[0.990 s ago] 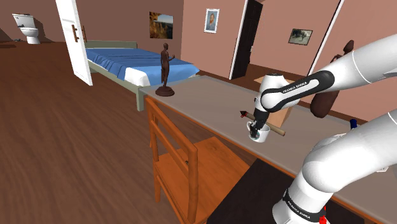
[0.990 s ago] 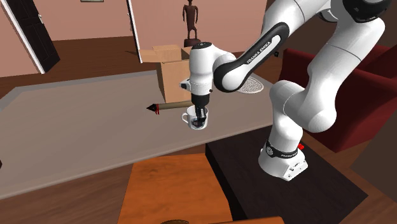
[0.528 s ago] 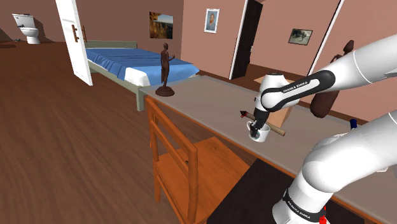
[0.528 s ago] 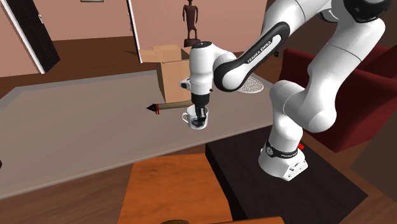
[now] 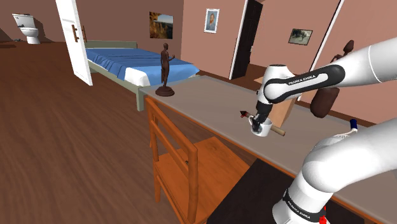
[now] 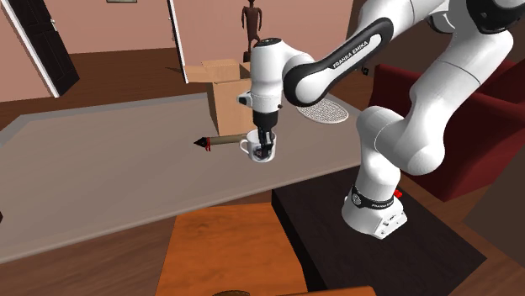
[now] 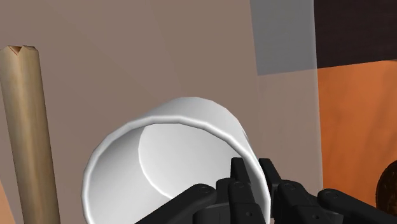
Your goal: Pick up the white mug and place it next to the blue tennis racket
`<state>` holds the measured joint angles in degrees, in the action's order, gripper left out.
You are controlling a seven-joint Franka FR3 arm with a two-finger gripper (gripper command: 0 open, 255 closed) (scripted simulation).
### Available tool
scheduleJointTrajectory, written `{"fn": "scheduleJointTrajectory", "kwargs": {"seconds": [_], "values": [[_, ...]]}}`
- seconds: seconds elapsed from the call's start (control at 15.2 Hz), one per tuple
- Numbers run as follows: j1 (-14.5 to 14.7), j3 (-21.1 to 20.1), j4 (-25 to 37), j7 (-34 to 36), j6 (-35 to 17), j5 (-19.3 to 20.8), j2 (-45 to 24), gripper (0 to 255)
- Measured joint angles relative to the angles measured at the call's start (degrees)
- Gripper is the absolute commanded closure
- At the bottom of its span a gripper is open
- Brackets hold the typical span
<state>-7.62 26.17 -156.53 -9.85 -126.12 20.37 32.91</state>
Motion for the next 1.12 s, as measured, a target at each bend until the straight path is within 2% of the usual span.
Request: {"fn": "scheduleJointTrajectory", "kwargs": {"seconds": [1.12], "values": [[0.57, -3.67, 9.65, -0.80, 15.48, -2.75, 5.87, 255]]}}
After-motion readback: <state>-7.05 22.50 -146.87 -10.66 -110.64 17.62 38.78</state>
